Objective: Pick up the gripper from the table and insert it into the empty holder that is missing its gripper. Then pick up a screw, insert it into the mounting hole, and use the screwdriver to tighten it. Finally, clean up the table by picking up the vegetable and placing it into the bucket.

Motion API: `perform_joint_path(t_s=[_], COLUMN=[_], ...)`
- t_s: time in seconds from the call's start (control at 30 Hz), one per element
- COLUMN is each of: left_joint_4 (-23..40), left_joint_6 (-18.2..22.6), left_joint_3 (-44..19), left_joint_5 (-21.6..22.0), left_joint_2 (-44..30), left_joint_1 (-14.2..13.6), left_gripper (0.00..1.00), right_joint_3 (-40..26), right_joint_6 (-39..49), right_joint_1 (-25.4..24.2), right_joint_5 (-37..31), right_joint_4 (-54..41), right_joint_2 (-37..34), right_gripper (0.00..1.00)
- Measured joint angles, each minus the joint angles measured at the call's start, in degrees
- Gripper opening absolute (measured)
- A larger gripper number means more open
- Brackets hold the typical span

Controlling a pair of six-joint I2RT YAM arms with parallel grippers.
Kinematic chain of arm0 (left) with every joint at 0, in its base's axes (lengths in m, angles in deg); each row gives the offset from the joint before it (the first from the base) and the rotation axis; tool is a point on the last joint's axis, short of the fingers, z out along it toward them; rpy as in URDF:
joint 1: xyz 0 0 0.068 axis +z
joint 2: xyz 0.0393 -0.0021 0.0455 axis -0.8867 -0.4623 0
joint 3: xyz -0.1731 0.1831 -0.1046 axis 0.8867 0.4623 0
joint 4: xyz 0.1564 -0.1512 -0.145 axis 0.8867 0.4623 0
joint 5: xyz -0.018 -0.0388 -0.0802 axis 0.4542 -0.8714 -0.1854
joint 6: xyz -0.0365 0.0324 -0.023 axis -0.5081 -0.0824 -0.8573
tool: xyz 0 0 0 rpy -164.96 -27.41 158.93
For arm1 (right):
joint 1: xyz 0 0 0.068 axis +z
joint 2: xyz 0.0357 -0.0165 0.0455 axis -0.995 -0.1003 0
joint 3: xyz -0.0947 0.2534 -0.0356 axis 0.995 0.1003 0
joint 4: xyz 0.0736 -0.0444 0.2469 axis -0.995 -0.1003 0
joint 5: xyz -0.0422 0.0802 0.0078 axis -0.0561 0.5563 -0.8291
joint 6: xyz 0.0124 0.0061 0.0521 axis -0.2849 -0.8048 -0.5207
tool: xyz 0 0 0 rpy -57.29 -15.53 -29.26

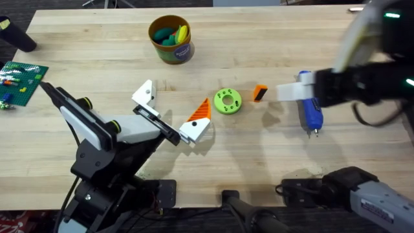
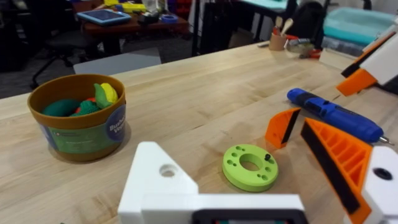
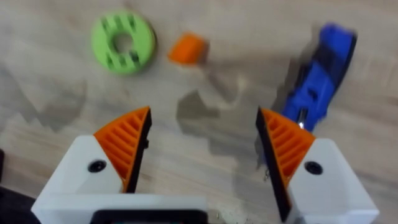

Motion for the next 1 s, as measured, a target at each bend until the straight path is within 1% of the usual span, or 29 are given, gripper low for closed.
perform_joint_path(t_s=[0.03,0.13,0.27,0.37,0.43,0.53,0.63,0.8,0.9,1.0], left_joint_4=[0.4,0.7,1.9,2.5,2.5,2.5,2.3,1.9,1.8,1.8], left_joint_6=[0.0,0.0,0.0,0.0,0.0,0.0,0.0,-0.1,-0.1,-0.2], left_joint_3=[-0.7,-0.7,-0.7,-0.7,-0.7,-0.7,-0.7,-0.7,-0.7,-0.7], left_joint_5=[-0.1,-0.2,-0.2,-0.3,-0.8,-1.6,-4.2,-11.3,-15.9,-20.4], left_joint_2=[-0.3,-0.3,-0.3,-0.3,-0.3,-0.3,-0.3,-0.3,-0.3,-0.3], left_joint_1=[0.0,-0.1,-0.1,-0.1,-0.1,-0.1,-0.1,-0.1,-0.1,-0.1], left_gripper=[0.989,0.989,0.989,0.989,0.989,0.989,0.989,0.989,0.989,0.989], right_joint_3=[-0.5,-0.4,-1.2,-1.2,-1.2,-1.3,-1.3,-1.4,-1.4,-1.4], right_joint_6=[-0.1,0.1,1.7,2.5,2.7,2.9,2.9,3.1,3.1,3.1], right_joint_1=[1.0,2.1,6.2,7.2,7.2,7.2,7.2,7.2,7.2,7.2], right_joint_5=[0.1,-0.2,-1.9,-2.0,-1.8,-1.7,-1.6,-1.6,-1.6,-1.6], right_joint_4=[0.2,-1.7,0.3,1.4,3.2,5.9,7.8,8.2,8.2,8.2], right_joint_2=[-1.8,-3.5,-8.8,-12.1,-11.9,-8.8,-4.0,3.2,5.6,6.5], right_gripper=[0.968,0.968,0.968,0.968,0.968,0.968,0.968,0.968,0.968,0.968])
